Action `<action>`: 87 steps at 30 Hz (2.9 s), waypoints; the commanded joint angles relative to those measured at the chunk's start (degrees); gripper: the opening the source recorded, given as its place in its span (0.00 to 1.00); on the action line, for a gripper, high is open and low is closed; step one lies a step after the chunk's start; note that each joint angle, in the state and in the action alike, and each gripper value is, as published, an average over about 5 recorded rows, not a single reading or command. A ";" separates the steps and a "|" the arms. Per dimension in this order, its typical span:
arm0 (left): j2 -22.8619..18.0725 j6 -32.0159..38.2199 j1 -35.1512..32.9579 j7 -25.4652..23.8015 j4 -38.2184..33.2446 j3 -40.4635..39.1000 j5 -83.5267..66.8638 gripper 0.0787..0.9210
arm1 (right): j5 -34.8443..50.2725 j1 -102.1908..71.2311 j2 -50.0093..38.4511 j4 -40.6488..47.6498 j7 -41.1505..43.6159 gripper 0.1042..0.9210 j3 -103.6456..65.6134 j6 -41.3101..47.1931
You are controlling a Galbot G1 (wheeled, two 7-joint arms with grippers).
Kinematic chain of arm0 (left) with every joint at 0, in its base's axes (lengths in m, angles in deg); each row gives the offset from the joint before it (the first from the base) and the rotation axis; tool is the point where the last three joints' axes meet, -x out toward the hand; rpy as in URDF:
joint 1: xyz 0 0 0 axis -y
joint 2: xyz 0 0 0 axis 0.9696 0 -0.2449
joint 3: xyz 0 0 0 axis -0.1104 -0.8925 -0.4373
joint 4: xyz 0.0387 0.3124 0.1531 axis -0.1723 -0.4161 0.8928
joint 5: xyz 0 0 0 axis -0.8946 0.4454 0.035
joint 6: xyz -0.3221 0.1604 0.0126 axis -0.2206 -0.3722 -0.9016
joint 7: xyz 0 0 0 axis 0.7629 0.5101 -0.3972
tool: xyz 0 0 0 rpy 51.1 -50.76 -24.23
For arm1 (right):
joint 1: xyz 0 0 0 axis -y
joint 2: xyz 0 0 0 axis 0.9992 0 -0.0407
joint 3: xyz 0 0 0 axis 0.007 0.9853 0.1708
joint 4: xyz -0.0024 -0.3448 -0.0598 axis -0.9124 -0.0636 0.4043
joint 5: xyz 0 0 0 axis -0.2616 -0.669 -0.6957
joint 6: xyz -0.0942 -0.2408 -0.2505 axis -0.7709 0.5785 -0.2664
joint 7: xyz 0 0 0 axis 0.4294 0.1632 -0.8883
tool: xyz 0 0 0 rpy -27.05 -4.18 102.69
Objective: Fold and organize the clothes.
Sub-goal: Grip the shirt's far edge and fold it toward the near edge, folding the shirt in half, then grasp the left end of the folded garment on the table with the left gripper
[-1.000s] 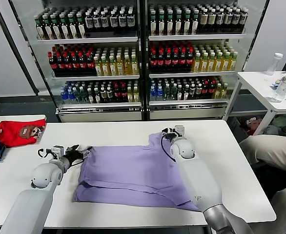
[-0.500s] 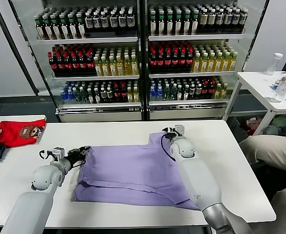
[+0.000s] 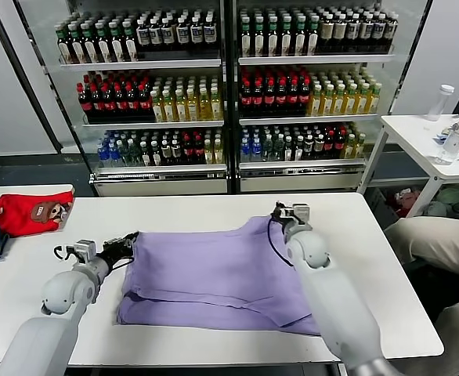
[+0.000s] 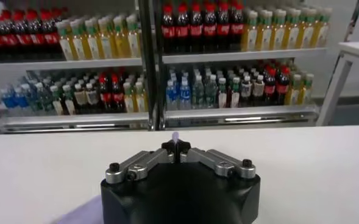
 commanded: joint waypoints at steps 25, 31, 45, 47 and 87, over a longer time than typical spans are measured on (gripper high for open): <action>-1.15 0.41 -19.77 4.62 -19.18 4.25 4.27 0.01 | 1.79 -27.39 -8.76 -29.27 -0.81 0.02 -4.91 1.69; -0.80 0.01 -20.17 4.65 -18.55 4.54 5.05 0.01 | 1.74 -28.15 -8.82 -30.47 -1.08 0.02 -5.26 1.96; 0.64 -1.69 -18.23 1.23 -17.03 6.42 3.39 0.01 | 3.56 -28.69 -9.34 -32.16 -2.24 0.02 -5.95 3.65; 0.77 -2.09 -18.07 -0.35 -16.32 6.87 3.53 0.01 | 3.65 -28.77 -9.38 -31.73 -2.31 0.02 -6.08 3.62; -4.66 -4.78 -27.21 27.54 -27.77 2.75 -2.53 0.84 | -6.24 -36.73 -9.93 -40.06 -0.94 0.87 -6.82 2.63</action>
